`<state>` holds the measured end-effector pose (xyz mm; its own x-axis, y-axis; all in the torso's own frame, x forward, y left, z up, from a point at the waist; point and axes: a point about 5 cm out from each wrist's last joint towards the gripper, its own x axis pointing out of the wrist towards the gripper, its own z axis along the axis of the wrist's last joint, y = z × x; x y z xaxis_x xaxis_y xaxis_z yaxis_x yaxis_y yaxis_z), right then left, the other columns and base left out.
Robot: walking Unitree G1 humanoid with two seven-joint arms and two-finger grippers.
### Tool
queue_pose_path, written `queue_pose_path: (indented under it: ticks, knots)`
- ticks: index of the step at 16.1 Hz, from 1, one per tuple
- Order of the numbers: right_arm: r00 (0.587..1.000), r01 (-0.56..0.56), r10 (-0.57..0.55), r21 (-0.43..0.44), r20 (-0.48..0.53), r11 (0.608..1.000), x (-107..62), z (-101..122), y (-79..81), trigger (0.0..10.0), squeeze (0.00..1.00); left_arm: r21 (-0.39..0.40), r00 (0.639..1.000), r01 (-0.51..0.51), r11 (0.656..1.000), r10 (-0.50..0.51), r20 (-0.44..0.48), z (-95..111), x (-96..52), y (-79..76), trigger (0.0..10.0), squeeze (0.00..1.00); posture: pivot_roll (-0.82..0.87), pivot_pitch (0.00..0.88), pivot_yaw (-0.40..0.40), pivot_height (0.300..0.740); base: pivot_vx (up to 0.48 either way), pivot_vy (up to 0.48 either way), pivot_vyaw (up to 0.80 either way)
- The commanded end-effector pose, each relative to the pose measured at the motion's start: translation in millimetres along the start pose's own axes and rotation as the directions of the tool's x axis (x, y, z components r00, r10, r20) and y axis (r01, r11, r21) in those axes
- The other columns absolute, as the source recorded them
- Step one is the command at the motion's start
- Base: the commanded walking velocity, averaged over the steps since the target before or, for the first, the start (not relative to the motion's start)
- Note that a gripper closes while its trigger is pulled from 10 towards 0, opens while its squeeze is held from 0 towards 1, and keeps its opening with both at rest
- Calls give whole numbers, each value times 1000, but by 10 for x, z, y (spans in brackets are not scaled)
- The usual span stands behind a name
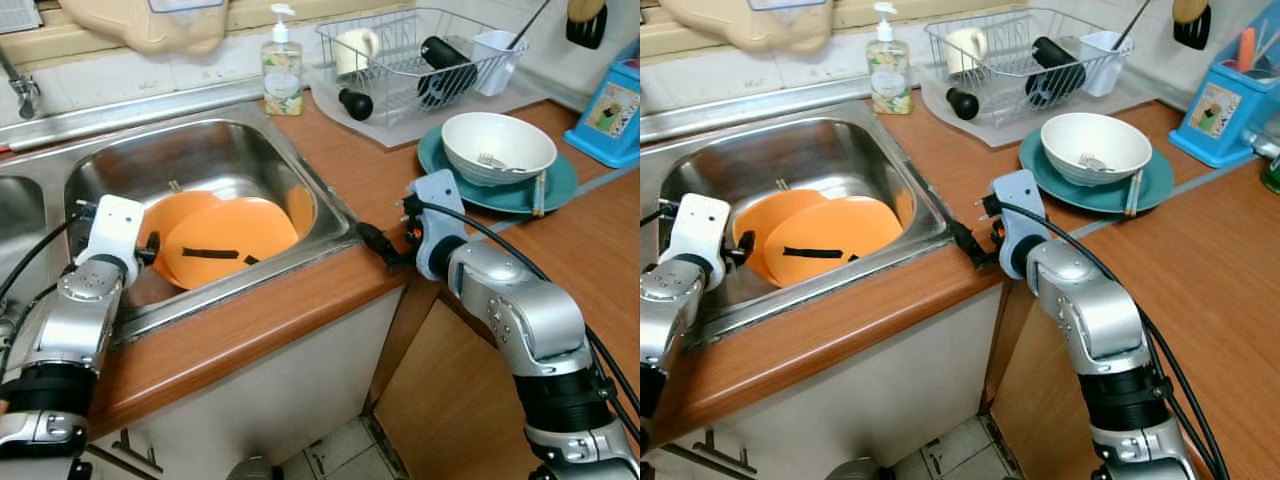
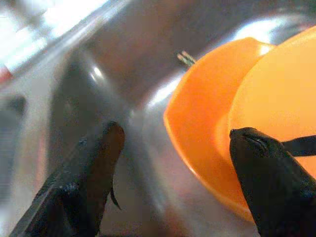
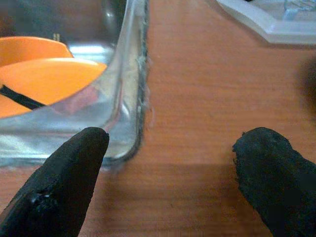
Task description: Kitchen organization
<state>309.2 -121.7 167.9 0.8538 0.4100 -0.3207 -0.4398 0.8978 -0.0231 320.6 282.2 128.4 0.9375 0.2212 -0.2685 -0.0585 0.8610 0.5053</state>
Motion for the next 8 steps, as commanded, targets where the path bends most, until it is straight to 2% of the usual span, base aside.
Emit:
queue_pose_path:
  ticks: [1,3,4,5,6,7,8]
  knots:
    - [1000,20,-20,-5,-3,1000,-1,-18,-30,10000,1000,63,999,-14,998,12,31,32,-4,33,10000,1000,-13,0,59,740,0,0,0]
    - [1000,29,-29,-15,-3,999,-4,-29,-31,10000,1000,150,994,-41,988,25,102,101,-19,50,10000,1000,-14,0,61,740,0,0,0]
    - [999,42,-42,-28,0,999,-9,-37,-36,10000,1000,232,986,-72,970,33,166,168,-38,60,10000,1000,-16,0,61,740,0,0,0]
    - [998,58,-58,-43,11,997,-18,-40,-44,10000,1000,260,973,-98,961,38,226,231,-63,57,10000,1000,-18,0,58,740,0,0,0]
    - [996,70,-69,-15,63,997,-35,-9,-41,10000,1000,139,962,-77,987,37,270,312,-92,25,10000,1000,-18,0,56,740,0,0,0]
    - [992,96,-96,3,82,995,-45,2,-50,10000,1000,13,953,-19,1000,14,303,378,-115,-34,10000,1000,-16,0,54,740,0,0,0]
    - [989,116,-117,16,93,993,-54,6,-58,10000,1000,-78,942,44,996,-15,335,438,-143,-103,10000,1000,-16,0,50,740,0,0,0]
